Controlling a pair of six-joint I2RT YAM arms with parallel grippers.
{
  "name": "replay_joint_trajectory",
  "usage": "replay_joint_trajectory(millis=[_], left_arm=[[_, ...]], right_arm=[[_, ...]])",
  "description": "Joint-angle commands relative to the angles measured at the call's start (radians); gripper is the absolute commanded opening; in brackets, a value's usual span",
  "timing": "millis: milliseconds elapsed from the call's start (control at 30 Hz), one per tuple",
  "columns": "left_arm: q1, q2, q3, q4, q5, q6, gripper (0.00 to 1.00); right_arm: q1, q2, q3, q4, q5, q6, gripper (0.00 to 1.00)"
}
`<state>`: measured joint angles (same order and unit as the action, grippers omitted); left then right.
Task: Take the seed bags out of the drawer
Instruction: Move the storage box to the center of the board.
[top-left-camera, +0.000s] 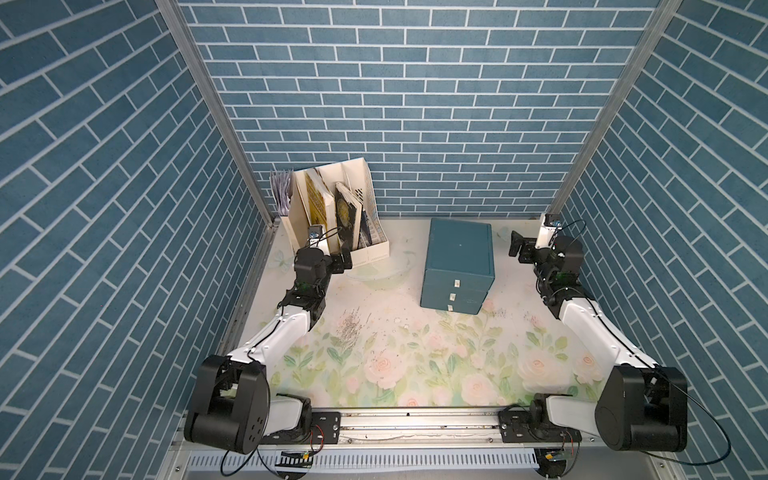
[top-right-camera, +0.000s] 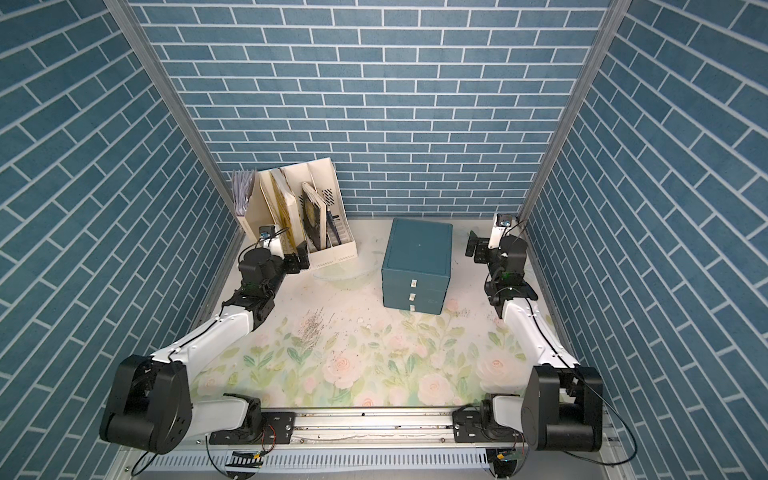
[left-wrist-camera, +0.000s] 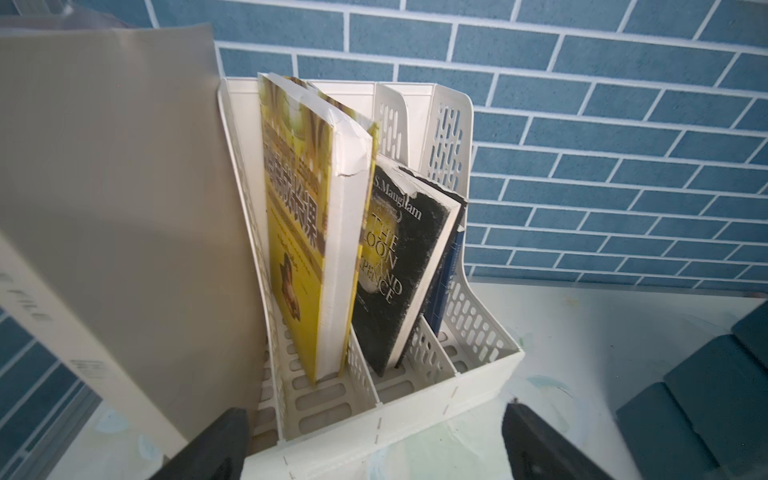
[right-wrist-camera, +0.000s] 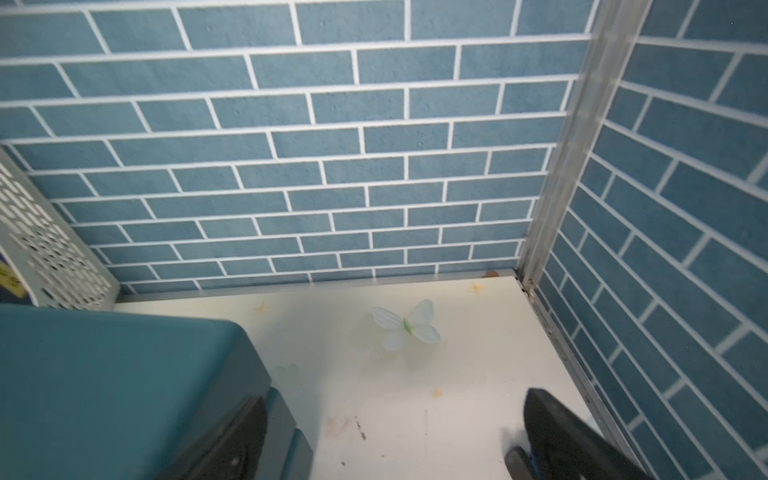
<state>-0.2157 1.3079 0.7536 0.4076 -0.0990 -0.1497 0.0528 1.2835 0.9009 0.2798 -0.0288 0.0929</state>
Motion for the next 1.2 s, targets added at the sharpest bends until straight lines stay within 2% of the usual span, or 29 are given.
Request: replay_joint_trajectory(millis=[0,200,533,767,1167], left_arm=[[-0.042,0.008,0.063,-0.153,0.034,-0.087,1.0],[-0.09,0.011,0.125,-0.236,0.1,-0.173,1.0],[-0.129,-0.004,0.162,-0.36,0.22,-0.257,1.0],[-0.166,-0.035,0.148,-0.405,0.194,-0.276,1.0],[-0.197,-0.117,0.143,-0.481,0.132,-0.281,1.0]], right_arm=[[0.029,0.039,0.112,-0.211,-0.099,0.038,1.0],[0.075,0.103,0.251,-0.349,-0.186,0.078,1.0],[0.13,0.199,0.346,-0.479,-0.319,0.121,1.0],[0.159,0.24,0.347,-0.492,-0.429,0.151,1.0],[0.294,0.369,0.471,-0.498,-0.447,0.198,1.0]])
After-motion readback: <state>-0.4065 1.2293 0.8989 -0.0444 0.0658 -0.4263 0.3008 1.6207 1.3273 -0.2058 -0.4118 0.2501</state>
